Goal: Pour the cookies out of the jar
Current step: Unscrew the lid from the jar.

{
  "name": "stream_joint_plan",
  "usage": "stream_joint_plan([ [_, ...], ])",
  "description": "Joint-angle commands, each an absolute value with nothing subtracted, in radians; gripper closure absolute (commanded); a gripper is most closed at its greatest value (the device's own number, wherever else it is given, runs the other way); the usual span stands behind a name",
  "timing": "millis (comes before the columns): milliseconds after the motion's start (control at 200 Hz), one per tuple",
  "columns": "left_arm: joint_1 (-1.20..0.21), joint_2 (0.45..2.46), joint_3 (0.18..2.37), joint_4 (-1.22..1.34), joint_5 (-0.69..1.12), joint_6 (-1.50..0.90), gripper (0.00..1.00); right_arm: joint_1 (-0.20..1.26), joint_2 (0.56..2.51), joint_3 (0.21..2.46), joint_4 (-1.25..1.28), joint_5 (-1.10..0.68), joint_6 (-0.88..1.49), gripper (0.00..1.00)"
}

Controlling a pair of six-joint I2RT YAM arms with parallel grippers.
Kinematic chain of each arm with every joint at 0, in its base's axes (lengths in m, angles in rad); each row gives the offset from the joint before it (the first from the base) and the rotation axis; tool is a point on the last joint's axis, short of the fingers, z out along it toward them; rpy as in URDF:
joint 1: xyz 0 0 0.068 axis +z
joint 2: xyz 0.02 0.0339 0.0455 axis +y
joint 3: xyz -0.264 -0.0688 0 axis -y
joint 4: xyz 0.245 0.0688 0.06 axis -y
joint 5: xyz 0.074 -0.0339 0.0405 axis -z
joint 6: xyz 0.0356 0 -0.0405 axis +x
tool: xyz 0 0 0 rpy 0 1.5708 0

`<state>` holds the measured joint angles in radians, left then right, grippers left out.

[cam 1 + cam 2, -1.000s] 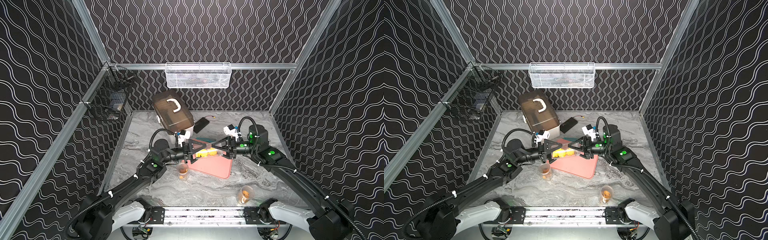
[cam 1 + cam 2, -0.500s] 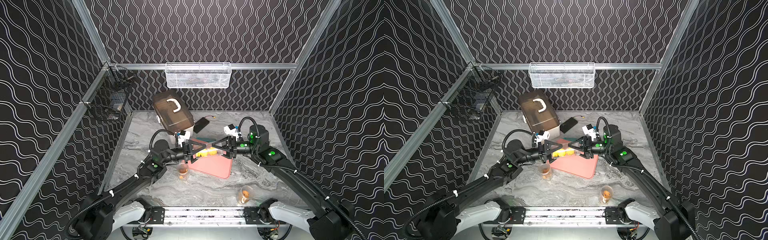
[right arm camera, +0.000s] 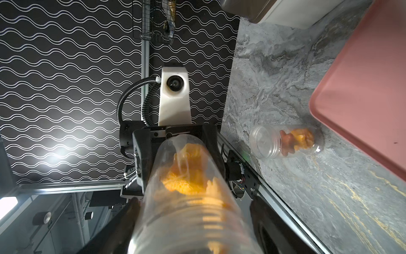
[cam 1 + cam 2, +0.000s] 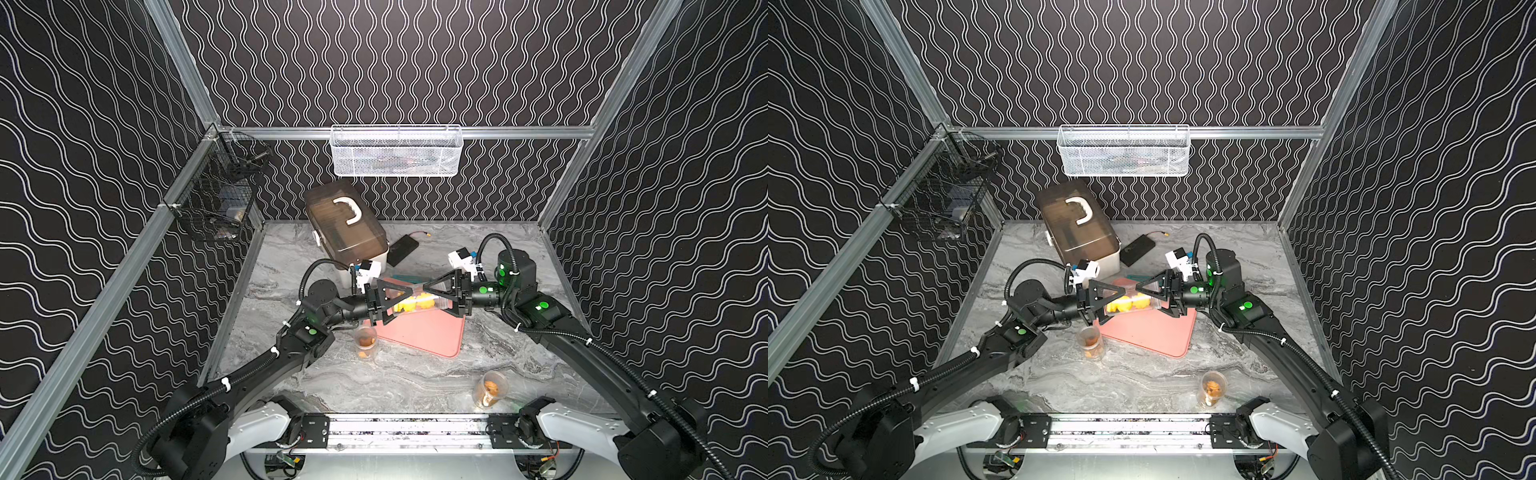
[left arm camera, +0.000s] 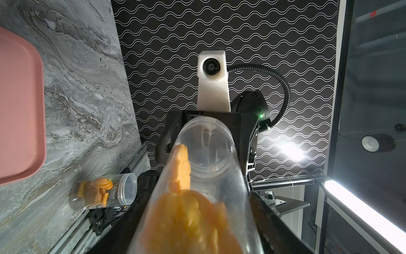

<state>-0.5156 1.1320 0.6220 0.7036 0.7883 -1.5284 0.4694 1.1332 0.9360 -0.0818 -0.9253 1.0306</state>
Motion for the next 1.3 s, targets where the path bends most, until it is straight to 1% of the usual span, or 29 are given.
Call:
stream_joint_plan([
  [0, -0.515, 1.141, 0.626, 0.818, 0.811, -1.561, 0.33, 0.47, 1.136, 0.944, -0.113, -0.908, 1.016, 0.13],
  [165, -0.514, 1.151, 0.619, 0.833, 0.812, -1.564, 0.33, 0.47, 1.141, 0.95, -0.123, -0.904, 1.009, 0.1],
  [240, -0.515, 1.156, 0.617, 0.845, 0.814, -1.571, 0.34, 0.47, 1.141, 0.951, -0.129, -0.899, 1.006, 0.04],
  [315, -0.513, 1.158, 0.617, 0.847, 0.82, -1.572, 0.35, 0.47, 1.137, 0.958, -0.144, -0.891, 0.996, 0.0],
  [525, -0.5, 1.169, 0.626, 0.831, 0.849, -1.562, 0.38, 0.461, 1.135, 0.986, -0.18, -0.905, 0.968, 0.0],
  [545, -0.496, 1.17, 0.626, 0.833, 0.854, -1.563, 0.38, 0.432, 1.135, 0.989, -0.182, -0.909, 0.968, 0.0],
  [615, -0.482, 1.166, 0.618, 0.842, 0.866, -1.571, 0.38, 0.413, 1.13, 0.991, -0.183, -0.926, 0.969, 0.0],
  [851, -0.44, 1.135, 0.609, 0.836, 0.9, -1.586, 0.38, 0.385, 1.116, 0.981, -0.177, -0.991, 0.976, 0.0],
  [1011, -0.417, 1.132, 0.611, 0.852, 0.919, -1.607, 0.39, 0.384, 1.11, 0.965, -0.123, -1.038, 1.015, 0.04],
  [1291, -0.408, 1.127, 0.603, 0.862, 0.931, -1.616, 0.39, 0.385, 1.11, 0.971, -0.12, -1.068, 1.022, 0.11],
])
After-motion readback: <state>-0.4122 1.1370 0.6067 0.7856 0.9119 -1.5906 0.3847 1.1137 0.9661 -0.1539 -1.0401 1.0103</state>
